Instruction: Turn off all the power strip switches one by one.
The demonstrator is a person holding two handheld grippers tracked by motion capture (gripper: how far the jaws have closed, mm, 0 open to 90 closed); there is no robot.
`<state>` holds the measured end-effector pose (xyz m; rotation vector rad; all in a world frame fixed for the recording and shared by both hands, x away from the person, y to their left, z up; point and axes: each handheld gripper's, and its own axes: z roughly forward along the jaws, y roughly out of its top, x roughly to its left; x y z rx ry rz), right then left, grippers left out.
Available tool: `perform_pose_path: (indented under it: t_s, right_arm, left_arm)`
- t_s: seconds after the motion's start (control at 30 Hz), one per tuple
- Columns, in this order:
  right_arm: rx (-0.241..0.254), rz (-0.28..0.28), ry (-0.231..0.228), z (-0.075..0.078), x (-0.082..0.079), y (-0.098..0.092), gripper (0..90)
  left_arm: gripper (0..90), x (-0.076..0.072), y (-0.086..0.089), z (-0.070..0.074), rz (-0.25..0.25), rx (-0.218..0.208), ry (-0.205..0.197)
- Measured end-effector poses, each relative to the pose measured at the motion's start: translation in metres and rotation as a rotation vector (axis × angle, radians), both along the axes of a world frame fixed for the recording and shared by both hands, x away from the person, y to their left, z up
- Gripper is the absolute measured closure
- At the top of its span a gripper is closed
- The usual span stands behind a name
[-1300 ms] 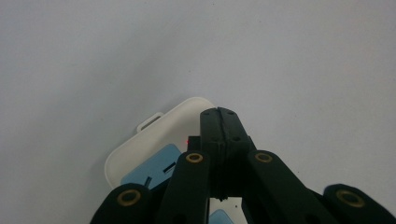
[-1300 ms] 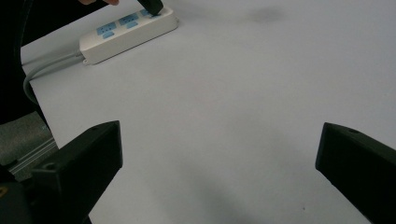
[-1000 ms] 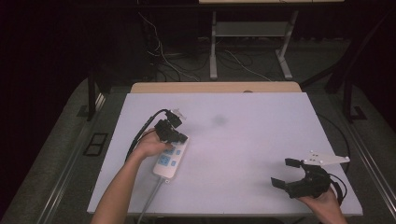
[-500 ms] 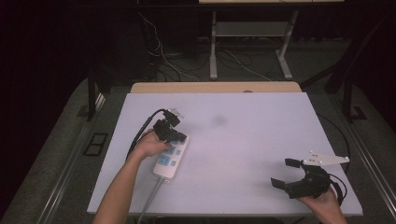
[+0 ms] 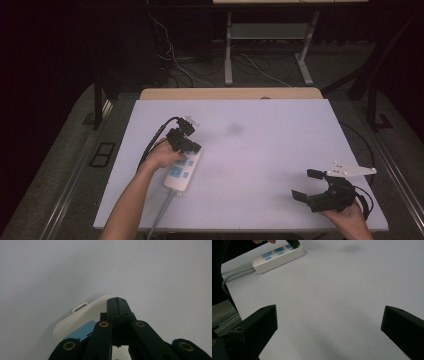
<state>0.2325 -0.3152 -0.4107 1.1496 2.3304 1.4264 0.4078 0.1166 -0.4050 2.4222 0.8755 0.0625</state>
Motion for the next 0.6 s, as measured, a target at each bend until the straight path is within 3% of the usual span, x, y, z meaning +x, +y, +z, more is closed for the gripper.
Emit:
perform_pose_path:
  t_s: [0.23, 0.37, 0.5, 0.53, 0.6]
  right_arm:
    - [0.001, 0.002, -0.001, 0.000, 0.000, 0.000, 0.5]
    - [0.002, 0.000, -0.001, 0.000, 0.000, 0.000, 0.5]
    - [0.003, 0.001, 0.000, 0.000, 0.000, 0.001, 0.5]
    - [0.004, 0.001, 0.000, 0.000, 0.000, 0.001, 0.5]
    - [0.008, 0.000, -0.001, 0.000, -0.001, 0.000, 0.5]
  left_arm:
    - [89.7, -0.003, -0.003, 0.001, -0.004, 0.035, -0.032]
    - [89.6, -0.009, -0.006, 0.001, 0.024, 0.051, -0.072]
    - [89.5, -0.010, -0.007, 0.002, 0.035, 0.056, -0.076]
    - [89.5, -0.010, -0.006, 0.006, 0.036, 0.032, -0.082]
    - [89.4, -0.011, -0.003, 0.010, 0.033, 0.021, -0.080]
